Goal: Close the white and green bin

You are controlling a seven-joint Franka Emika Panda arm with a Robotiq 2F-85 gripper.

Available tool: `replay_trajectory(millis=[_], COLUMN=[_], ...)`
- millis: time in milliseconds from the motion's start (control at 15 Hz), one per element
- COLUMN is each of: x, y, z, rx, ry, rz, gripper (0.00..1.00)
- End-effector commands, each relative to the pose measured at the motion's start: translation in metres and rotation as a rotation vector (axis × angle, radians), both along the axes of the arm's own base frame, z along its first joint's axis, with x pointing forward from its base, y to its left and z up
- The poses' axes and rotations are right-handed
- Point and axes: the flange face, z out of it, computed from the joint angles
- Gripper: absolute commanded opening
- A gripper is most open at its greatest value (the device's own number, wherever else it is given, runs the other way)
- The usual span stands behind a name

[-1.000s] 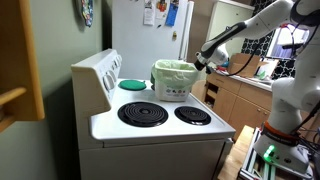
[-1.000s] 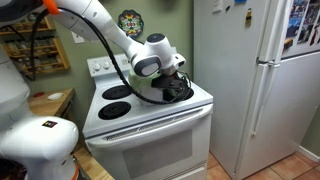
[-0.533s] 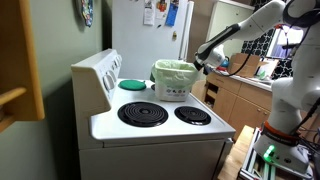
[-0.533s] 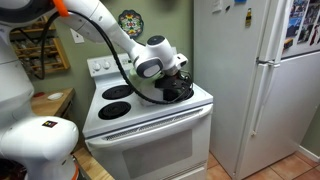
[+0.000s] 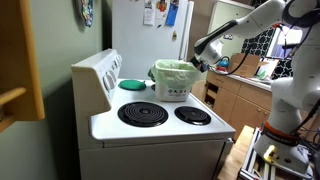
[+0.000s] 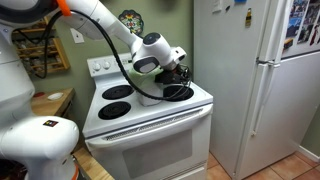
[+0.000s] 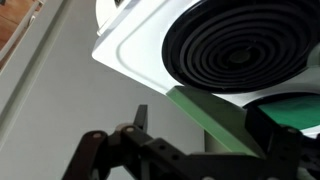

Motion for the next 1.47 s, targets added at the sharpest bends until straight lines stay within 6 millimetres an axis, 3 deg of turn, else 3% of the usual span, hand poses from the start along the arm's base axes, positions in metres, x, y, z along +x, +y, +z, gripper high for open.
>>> replay_trajectory(millis=[0, 200, 733, 1200, 1400], x=[0.003, 0.006, 0.011, 0.032, 0.042], y=[0.006, 0.008, 0.001, 0.010, 0.018], z=[0.015, 0.019, -0.010, 0.006, 0.003], rx=[0.012, 0.016, -0.001, 0.017, 0.032], ry=[-0.067, -0.094, -0.051, -0.162, -0.198], rz=[0.003, 0.008, -0.003, -0.032, -0.022], gripper=[1.00, 1.00, 1.00, 1.00, 1.00])
